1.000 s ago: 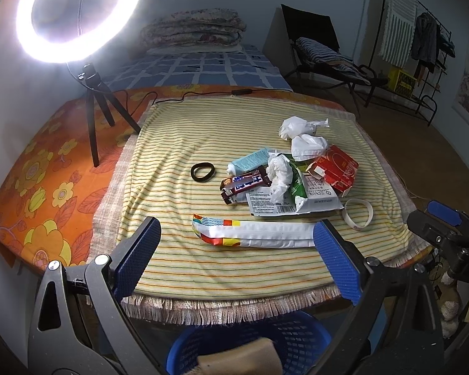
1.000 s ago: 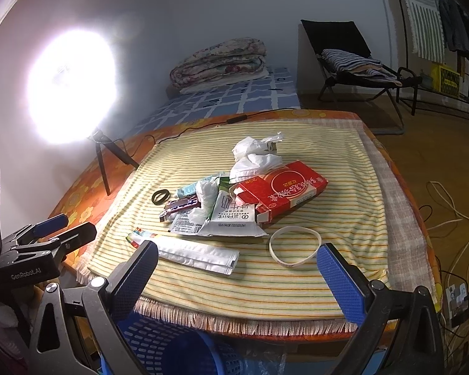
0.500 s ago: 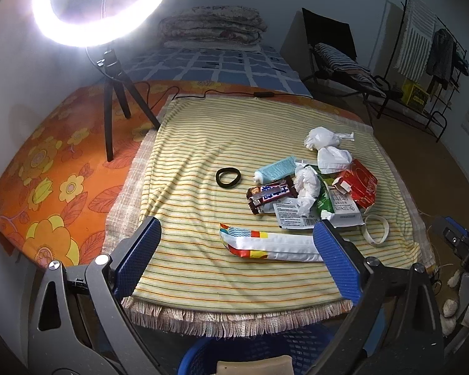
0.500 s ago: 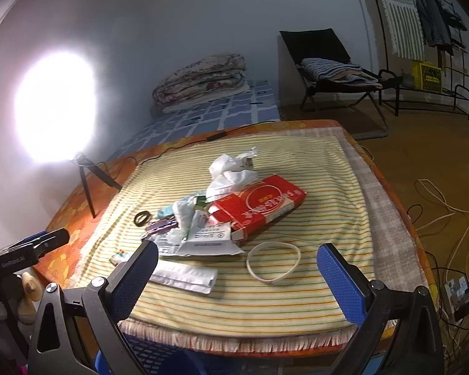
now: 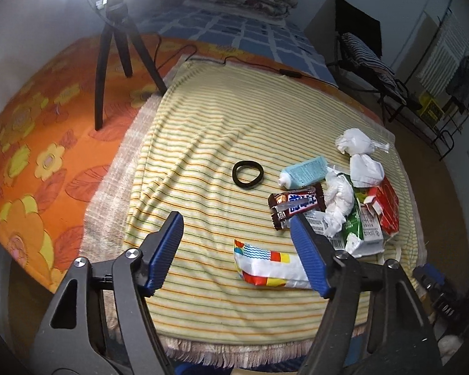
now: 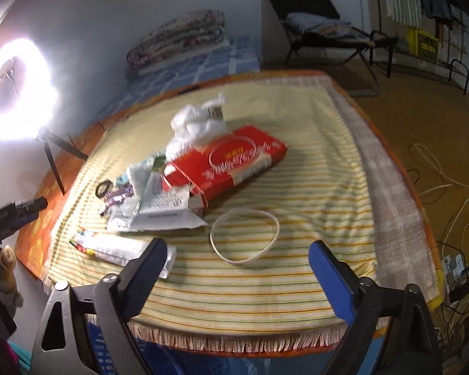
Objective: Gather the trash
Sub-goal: 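Reach the right gripper to the white rubber band and close on it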
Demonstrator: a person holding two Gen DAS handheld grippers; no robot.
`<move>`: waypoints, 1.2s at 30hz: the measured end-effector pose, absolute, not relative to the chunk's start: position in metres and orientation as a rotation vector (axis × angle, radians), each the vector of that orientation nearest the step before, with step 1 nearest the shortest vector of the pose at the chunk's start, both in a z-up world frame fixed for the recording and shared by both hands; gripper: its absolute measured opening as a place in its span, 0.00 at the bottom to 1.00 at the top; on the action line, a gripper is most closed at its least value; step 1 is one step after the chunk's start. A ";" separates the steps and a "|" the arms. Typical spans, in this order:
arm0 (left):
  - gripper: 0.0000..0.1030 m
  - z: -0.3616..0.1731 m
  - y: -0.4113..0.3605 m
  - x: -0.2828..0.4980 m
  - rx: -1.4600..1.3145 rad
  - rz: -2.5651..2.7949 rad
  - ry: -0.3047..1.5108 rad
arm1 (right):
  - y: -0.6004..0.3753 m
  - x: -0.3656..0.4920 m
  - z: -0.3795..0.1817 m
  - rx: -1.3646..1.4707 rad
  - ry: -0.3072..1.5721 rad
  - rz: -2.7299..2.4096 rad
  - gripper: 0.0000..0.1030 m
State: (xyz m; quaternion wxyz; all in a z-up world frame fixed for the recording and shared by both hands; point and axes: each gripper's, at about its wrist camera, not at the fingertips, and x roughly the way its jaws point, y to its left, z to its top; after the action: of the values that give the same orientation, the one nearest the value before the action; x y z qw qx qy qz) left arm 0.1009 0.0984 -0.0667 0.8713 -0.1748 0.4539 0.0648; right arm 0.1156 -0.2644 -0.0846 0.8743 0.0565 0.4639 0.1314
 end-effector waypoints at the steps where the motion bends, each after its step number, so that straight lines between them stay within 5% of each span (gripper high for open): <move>1: 0.64 -0.071 0.101 0.106 -0.382 0.134 0.962 | -0.264 0.117 -0.088 0.112 0.976 0.275 0.86; 9: 0.41 -0.096 0.108 0.157 -0.356 0.152 1.027 | -0.257 0.135 -0.112 0.087 1.043 0.268 0.83; 26: 0.28 -0.141 0.098 0.213 -0.288 0.169 1.091 | -0.240 0.154 -0.136 0.019 1.106 0.251 0.81; 28: 0.22 -0.141 0.095 0.216 -0.266 0.171 1.083 | -0.237 0.155 -0.139 -0.016 1.108 0.237 0.77; 30: 0.04 -0.141 0.092 0.216 -0.242 0.173 1.083 | -0.234 0.154 -0.138 -0.059 1.092 0.232 0.70; 32: 0.04 -0.141 0.092 0.218 -0.229 0.178 1.078 | -0.233 0.152 -0.137 -0.077 1.083 0.229 0.62; 36: 0.02 -0.139 0.097 0.212 -0.260 0.179 1.071 | -0.238 0.151 -0.132 -0.067 1.069 0.239 0.29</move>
State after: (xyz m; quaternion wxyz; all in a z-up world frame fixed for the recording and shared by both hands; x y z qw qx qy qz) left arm 0.2117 0.0970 -0.1392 0.8482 -0.1235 0.5081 0.0849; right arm 0.1509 -0.2378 -0.1323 0.8533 -0.0319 0.5079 0.1134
